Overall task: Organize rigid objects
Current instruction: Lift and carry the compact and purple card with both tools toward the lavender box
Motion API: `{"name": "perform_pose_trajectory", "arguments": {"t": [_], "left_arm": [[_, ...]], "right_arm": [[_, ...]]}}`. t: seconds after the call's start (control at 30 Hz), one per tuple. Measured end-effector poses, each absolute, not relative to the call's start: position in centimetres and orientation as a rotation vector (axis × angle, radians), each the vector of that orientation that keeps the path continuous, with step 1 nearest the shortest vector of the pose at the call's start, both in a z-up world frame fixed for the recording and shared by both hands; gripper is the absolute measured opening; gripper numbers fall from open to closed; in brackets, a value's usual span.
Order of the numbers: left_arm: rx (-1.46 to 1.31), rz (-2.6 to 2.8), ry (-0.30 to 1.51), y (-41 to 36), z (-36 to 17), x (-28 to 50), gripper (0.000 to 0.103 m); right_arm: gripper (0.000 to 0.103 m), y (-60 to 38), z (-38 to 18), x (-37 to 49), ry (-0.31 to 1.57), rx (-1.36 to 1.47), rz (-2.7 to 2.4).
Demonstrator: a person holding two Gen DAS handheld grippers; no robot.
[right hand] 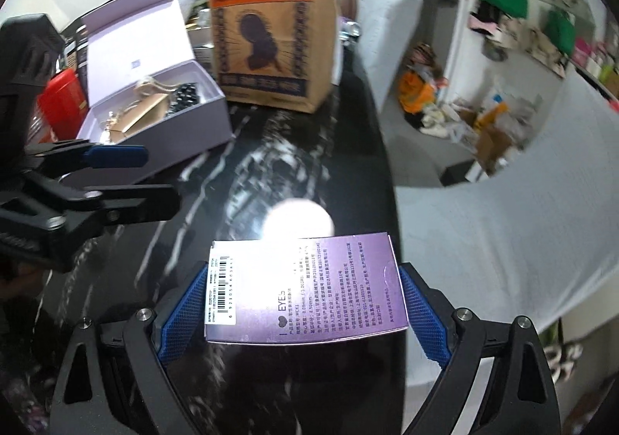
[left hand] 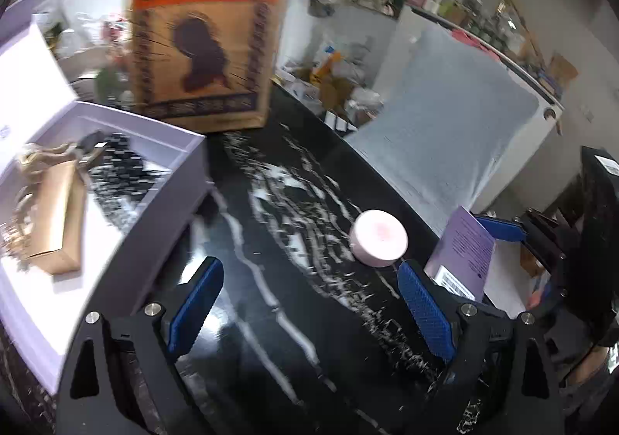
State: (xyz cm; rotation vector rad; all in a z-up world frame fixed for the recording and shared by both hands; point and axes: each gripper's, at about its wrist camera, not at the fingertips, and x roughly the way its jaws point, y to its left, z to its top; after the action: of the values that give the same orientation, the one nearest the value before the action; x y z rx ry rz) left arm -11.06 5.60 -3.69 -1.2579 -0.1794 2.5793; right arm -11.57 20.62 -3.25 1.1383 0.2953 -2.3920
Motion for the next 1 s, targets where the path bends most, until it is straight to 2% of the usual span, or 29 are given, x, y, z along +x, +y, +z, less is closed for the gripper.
{"name": "perform_pose_trajectory", "arguments": {"t": [0.57, 0.73, 0.8, 0.97, 1.0], "left_arm": [[-1.214, 2.406, 0.08, 12.0, -6.6, -15.2, 0.093], [-1.22, 2.378, 0.163, 13.3, -7.2, -15.5, 0.076], [-1.228, 2.385, 0.205, 13.9, -7.3, -15.6, 0.064], [-1.221, 2.371, 0.224, 14.6, -7.4, -15.4, 0.051], [-1.218, 2.371, 0.232, 14.7, -7.4, -15.3, 0.051]], "right_arm": [[0.094, 24.6, -5.3, -10.0, 0.156, 1.259, -2.466], [0.094, 24.7, -5.3, -9.9, 0.159, 1.263, -2.469], [0.094, 24.7, -5.4, -9.7, 0.157, 1.263, -2.469], [0.094, 24.8, -5.5, -9.5, 0.162, 1.275, -2.476], [0.094, 24.8, -5.6, -9.4, 0.161, 1.278, -2.476]]}}
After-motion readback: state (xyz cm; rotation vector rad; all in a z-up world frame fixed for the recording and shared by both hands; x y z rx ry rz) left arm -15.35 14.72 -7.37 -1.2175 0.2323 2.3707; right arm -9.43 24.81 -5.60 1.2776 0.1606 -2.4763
